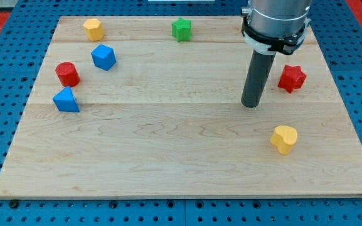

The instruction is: Move the blue triangle to the vertical bottom of the blue cube

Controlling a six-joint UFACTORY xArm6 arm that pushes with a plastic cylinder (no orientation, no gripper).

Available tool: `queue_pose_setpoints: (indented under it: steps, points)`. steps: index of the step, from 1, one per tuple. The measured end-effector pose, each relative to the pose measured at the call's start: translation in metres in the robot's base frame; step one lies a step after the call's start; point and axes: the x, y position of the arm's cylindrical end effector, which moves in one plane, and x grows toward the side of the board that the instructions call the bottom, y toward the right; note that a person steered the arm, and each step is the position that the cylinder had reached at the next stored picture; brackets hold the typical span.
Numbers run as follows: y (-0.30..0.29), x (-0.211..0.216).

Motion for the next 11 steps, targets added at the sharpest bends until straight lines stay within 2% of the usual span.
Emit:
queue_pose_setpoints:
  steps: [4,5,6,7,8,9,10,11]
  points:
    - [-0.005,0.003]
    - [-0.005,0.014]
    - [-0.040,0.096]
    - [-0.111,0.159]
    - [-0.222,0.158]
    - [-0.304,0.108]
    - [-0.371,0.030]
    - [-0.424,0.009]
